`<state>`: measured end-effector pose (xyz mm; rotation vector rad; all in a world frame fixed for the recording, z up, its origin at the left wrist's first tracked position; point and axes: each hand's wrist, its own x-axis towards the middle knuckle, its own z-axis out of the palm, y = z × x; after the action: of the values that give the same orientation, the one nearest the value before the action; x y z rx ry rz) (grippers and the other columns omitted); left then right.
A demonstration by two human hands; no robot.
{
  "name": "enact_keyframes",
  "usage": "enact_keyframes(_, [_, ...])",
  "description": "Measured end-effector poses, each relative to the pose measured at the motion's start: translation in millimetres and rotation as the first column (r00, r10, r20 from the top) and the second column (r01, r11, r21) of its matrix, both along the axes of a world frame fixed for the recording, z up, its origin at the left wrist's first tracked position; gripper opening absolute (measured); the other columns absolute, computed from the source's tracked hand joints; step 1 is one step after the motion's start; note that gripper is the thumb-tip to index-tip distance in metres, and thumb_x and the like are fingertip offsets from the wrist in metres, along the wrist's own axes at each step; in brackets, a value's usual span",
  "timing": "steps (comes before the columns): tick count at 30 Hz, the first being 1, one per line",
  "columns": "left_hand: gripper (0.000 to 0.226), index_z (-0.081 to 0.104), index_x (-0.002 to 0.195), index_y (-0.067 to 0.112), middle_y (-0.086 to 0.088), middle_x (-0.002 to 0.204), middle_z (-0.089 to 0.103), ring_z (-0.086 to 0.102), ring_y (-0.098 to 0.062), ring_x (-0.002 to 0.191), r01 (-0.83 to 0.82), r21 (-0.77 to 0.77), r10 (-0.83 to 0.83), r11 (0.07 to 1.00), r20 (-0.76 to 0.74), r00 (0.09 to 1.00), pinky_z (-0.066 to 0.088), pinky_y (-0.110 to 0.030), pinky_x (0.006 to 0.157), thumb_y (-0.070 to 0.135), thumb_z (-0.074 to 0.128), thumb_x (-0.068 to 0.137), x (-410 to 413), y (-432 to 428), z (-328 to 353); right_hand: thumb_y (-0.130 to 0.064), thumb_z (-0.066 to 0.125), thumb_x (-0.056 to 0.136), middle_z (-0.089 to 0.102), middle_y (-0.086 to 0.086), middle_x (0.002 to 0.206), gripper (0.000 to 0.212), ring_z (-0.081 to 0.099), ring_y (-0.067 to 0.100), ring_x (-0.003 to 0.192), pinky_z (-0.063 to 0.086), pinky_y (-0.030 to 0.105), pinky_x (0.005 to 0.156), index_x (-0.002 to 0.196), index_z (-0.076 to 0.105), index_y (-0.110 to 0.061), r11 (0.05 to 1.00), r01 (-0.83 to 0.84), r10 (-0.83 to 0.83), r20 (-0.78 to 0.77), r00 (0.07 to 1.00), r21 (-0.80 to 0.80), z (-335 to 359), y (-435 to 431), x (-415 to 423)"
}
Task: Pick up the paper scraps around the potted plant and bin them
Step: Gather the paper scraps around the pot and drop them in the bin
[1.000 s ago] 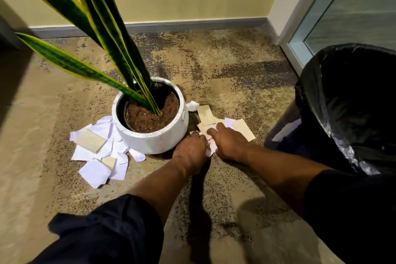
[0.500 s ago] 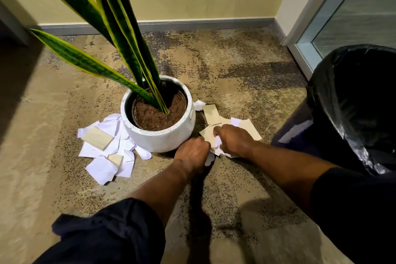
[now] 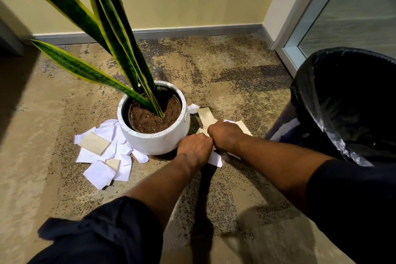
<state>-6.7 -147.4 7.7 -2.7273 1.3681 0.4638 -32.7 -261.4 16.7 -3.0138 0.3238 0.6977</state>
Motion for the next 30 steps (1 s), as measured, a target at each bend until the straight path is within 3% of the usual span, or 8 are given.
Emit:
enact_keyframes(9, [0.018, 0.069, 0.104, 0.010, -0.013, 0.105, 0.068, 0.065, -0.032, 0.094, -0.126, -0.182, 0.089, 0.975, -0.201, 0.976, 0.055, -0.041, 0.081, 0.013, 0.060, 0.089, 11.6, 16.3, 53.9, -0.022, 0.060, 0.089, 0.065, 0.006, 0.102, 0.020, 0.058, 0.024, 0.082, 0.046, 0.031, 0.068, 0.105, 0.066, -0.012, 0.993, 0.118, -0.118, 0.018, 0.993, 0.011, 60.5, 22.0, 1.9])
enact_keyframes(12, [0.017, 0.070, 0.101, 0.001, -0.021, 0.102, 0.069, 0.064, -0.036, 0.097, -0.231, -0.277, 0.124, 0.933, -0.354, 0.927, 0.053, -0.042, 0.085, 0.007, 0.063, 0.087, 14.3, 17.2, 80.9, -0.015, 0.060, 0.087, 0.062, 0.006, 0.090, 0.003, 0.058, 0.022, 0.070, 0.045, 0.028, 0.058, 0.086, 0.062, -0.014, 0.988, 0.156, -0.155, 0.054, 0.986, -0.017, 95.9, 26.4, 1.3])
enact_keyframes(14, [0.013, 0.075, 0.094, 0.006, -0.015, 0.094, 0.072, 0.066, -0.029, 0.086, -0.216, -0.287, 0.097, 0.933, -0.378, 0.921, 0.052, -0.032, 0.075, 0.012, 0.070, 0.084, 15.4, 16.1, 105.1, -0.012, 0.060, 0.084, 0.055, 0.005, 0.075, 0.014, 0.051, 0.019, 0.059, 0.038, 0.025, 0.051, 0.071, 0.055, -0.013, 0.990, 0.137, -0.135, 0.101, 0.986, -0.016, 122.7, 21.7, -1.7])
enact_keyframes(16, [0.010, 0.071, 0.077, 0.008, -0.014, 0.087, 0.073, 0.062, -0.023, 0.073, -0.196, -0.331, 0.066, 0.923, -0.366, 0.928, 0.041, -0.026, 0.062, 0.016, 0.073, 0.083, 16.2, 14.7, 129.4, -0.008, 0.064, 0.079, 0.057, 0.006, 0.072, 0.005, 0.053, 0.021, 0.060, 0.040, 0.025, 0.053, 0.075, 0.063, -0.009, 0.990, 0.139, -0.137, 0.141, 0.981, -0.009, 153.3, 12.1, -7.5])
enact_keyframes(19, [0.025, 0.062, 0.061, 0.010, -0.012, 0.072, 0.070, 0.057, -0.018, 0.059, -0.257, -0.432, 0.079, 0.865, -0.389, 0.918, 0.039, -0.027, 0.055, 0.016, 0.076, 0.081, 16.4, 9.3, 154.8, -0.008, 0.069, 0.077, 0.059, 0.009, 0.074, 0.003, 0.054, 0.021, 0.062, 0.036, 0.022, 0.050, 0.075, 0.067, -0.007, 0.984, 0.177, -0.178, 0.181, 0.967, 0.020, 199.0, -2.1, -11.9])
enact_keyframes(23, [0.040, 0.052, 0.049, 0.016, 0.002, 0.049, 0.051, 0.044, -0.011, 0.045, -0.280, -0.576, 0.078, 0.768, -0.350, 0.933, 0.031, -0.022, 0.046, 0.017, 0.075, 0.081, 4.9, -6.0, 186.5, -0.011, 0.070, 0.082, 0.055, 0.007, 0.073, 0.024, 0.052, 0.021, 0.063, 0.033, 0.016, 0.040, 0.063, 0.055, -0.014, 0.958, 0.266, -0.285, 0.249, 0.926, 0.106, 260.3, -34.8, -27.8])
enact_keyframes(27, [0.033, 0.059, 0.054, 0.011, -0.008, 0.053, 0.058, 0.046, -0.019, 0.048, -0.282, -0.663, 0.083, 0.693, -0.315, 0.946, 0.040, -0.030, 0.051, 0.022, 0.075, 0.081, -15.2, -29.2, 213.5, -0.016, 0.072, 0.081, 0.060, 0.009, 0.084, 0.010, 0.056, 0.021, 0.075, 0.042, 0.023, 0.056, 0.081, 0.062, -0.013, 0.899, 0.403, -0.438, 0.324, 0.838, 0.172, 305.9, -75.9, -59.5])
enact_keyframes(30, [0.028, 0.064, 0.058, 0.018, 0.006, 0.051, 0.059, 0.052, -0.008, 0.047, -0.269, -0.723, 0.052, 0.636, -0.307, 0.950, 0.037, -0.023, 0.048, 0.026, 0.076, 0.081, -33.8, -49.7, 230.6, -0.022, 0.073, 0.081, 0.067, 0.015, 0.094, 0.023, 0.067, 0.026, 0.087, 0.050, 0.029, 0.070, 0.096, 0.070, -0.004, 0.856, 0.506, -0.510, 0.332, 0.794, 0.104, 321.3, -100.2, -80.5])
